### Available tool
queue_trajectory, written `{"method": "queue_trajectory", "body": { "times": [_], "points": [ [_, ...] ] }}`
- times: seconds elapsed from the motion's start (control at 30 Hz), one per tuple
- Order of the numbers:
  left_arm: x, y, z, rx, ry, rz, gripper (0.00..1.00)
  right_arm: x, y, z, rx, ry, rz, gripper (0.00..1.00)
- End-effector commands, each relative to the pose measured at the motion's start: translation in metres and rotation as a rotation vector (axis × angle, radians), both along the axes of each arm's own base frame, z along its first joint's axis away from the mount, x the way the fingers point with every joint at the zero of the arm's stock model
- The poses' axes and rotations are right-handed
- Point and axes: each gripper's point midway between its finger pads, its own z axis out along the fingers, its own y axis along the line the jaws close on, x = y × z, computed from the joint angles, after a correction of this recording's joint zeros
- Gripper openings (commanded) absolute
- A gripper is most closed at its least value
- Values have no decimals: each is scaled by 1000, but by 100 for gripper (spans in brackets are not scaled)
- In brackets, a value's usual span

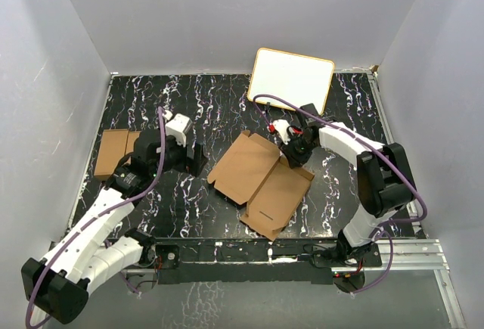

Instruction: Fold the paper box

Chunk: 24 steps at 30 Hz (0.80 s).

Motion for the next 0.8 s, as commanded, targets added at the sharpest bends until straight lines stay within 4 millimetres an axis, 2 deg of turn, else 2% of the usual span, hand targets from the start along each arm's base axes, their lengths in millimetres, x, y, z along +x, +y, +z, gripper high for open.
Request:
{"method": "queue_trajectory", "body": {
  "times": [0.0,0.3,0.4,0.6,0.67,0.77],
  "points": [
    [-2,10,-3,45,-68,-1,92,15,2,17,20,-119,8,22],
    [-6,15,-8,32,-125,7,92,10,-4,7,-4,-126,4,27],
    [-7,15,-9,26,-130,5,92,11,-7,2,-17,-137,-6,10],
    [-8,15,-10,25,-129,4,92,13,-11,4,-22,-196,-37,8],
    [-8,15,-10,25,-131,5,92,10,-11,4,-17,-188,-32,22],
    [-8,15,-11,26,-127,3,92,8,-11,3,-18,-180,-21,31]
  ]
}}
